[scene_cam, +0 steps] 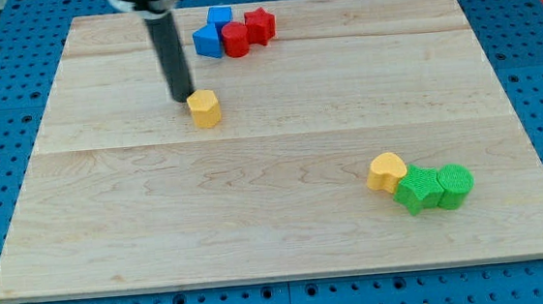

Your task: Place the yellow hexagon above the yellow heart

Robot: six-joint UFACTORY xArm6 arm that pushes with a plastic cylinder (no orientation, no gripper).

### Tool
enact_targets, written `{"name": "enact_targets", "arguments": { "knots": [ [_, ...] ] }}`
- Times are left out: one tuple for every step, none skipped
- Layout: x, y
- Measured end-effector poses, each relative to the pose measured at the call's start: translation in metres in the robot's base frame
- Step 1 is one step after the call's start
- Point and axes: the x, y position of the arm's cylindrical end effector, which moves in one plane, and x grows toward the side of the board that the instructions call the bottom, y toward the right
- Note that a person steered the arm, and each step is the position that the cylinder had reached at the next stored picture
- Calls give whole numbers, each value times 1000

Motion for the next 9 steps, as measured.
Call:
{"name": "enact_targets", "arguments": {
  "knots": [
    [19, 25],
    [22, 11],
    [42, -37],
    [49, 22],
    [46, 76],
    [58, 113],
    [39, 123],
    [48, 166],
    [71, 195]
  ]
}}
